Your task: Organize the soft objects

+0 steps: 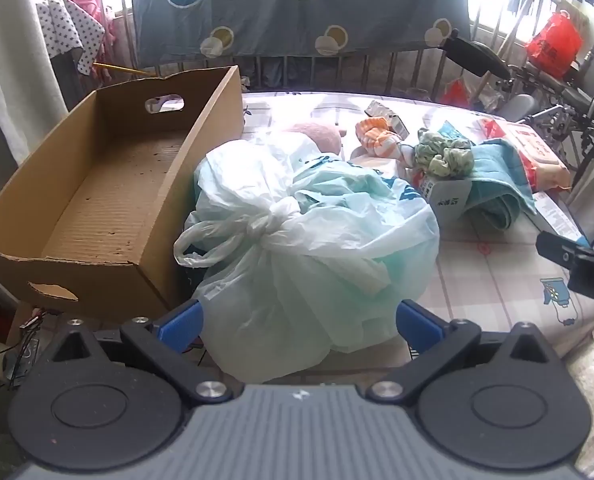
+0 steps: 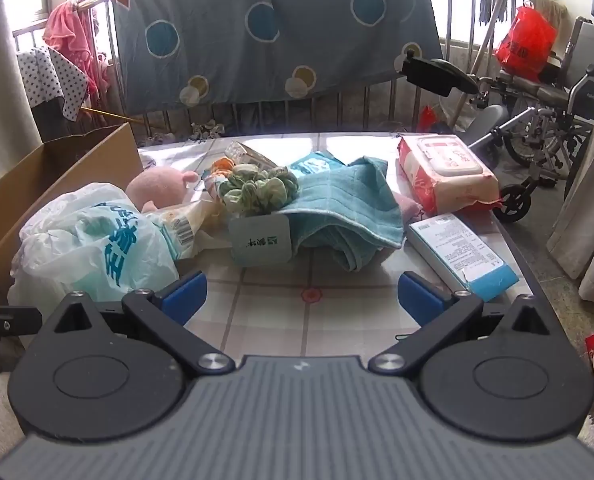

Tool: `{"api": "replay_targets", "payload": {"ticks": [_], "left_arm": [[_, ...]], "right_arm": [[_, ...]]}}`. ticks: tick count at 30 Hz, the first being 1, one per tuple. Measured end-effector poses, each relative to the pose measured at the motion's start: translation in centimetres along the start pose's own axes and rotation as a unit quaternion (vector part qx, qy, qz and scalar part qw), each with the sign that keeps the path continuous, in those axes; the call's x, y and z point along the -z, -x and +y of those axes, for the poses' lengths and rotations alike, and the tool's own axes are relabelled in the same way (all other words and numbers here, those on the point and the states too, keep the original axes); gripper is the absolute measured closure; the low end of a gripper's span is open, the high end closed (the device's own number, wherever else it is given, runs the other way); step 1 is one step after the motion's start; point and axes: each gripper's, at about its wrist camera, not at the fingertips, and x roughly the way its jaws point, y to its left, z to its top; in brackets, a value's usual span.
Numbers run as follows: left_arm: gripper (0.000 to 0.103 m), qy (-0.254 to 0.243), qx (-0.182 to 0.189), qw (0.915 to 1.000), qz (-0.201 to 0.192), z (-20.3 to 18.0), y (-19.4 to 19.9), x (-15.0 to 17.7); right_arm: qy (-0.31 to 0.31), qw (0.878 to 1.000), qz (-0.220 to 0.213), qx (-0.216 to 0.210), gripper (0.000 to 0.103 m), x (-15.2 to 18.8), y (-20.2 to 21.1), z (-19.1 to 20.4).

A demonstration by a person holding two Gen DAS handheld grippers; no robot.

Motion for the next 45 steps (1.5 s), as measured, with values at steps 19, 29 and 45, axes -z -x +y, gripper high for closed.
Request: {"api": "replay_targets", "payload": {"ticks": [19, 29, 45], "left_arm": [[0.000, -0.026, 0.016, 0.9995, 0.007, 1.5, 0.1, 0.4], [0.000, -0.024, 0.017, 0.9996, -0.004, 1.7, 0.8, 0.3], [0.000, -0.016, 0.016, 0.9997, -0.005, 2.2, 0.9, 0.4]], "right_arm": [[0.024, 1.000, 0.005, 0.005, 0.001, -0.1, 1.4, 1.7], [0.029, 1.000, 0.003, 0.010, 0.001, -0.3, 2.1, 1.8], [0.047, 0.999, 0.008, 0.004, 0.001, -0.2, 2.1, 2.6]]}}
